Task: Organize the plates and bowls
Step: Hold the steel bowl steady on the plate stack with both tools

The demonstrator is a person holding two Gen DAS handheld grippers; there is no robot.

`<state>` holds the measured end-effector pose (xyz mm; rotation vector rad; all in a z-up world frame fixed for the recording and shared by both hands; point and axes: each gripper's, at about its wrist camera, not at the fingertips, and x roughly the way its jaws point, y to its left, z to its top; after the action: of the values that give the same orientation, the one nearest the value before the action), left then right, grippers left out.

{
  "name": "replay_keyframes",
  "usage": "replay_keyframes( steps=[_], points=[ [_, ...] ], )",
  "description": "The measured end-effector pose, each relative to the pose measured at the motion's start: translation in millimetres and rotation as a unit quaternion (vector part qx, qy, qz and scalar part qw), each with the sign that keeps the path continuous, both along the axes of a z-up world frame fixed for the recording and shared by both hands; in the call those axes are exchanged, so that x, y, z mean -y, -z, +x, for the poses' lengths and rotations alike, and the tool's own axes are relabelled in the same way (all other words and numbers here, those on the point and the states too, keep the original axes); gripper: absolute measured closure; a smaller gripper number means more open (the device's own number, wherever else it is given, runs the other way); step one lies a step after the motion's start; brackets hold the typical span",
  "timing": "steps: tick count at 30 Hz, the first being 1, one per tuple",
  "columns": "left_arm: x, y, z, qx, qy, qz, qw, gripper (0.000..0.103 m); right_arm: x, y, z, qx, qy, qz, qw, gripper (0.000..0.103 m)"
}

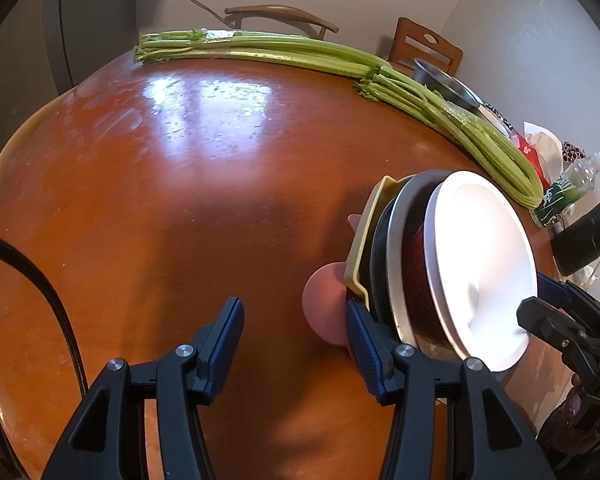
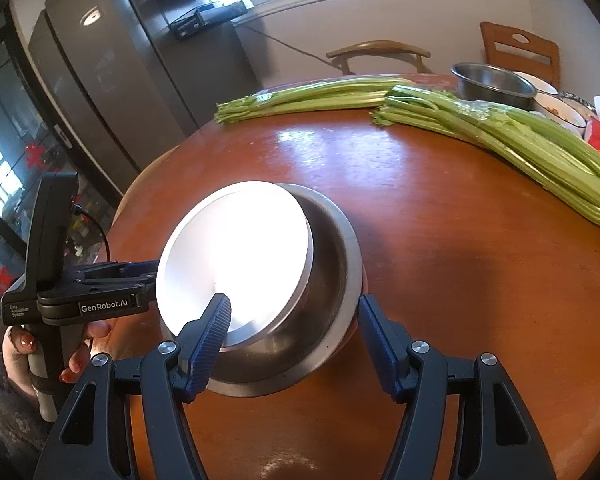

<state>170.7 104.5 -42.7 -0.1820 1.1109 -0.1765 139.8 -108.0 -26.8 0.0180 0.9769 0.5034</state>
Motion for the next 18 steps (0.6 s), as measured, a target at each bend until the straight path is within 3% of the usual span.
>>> replay_keyframes(
  steps=[18],
  points=[
    [22,0,6,0.001,0.015,0.009,0.9998,0.05,20,-2,1,0.001,0.01,-0.008,1.0,0.035]
  ],
)
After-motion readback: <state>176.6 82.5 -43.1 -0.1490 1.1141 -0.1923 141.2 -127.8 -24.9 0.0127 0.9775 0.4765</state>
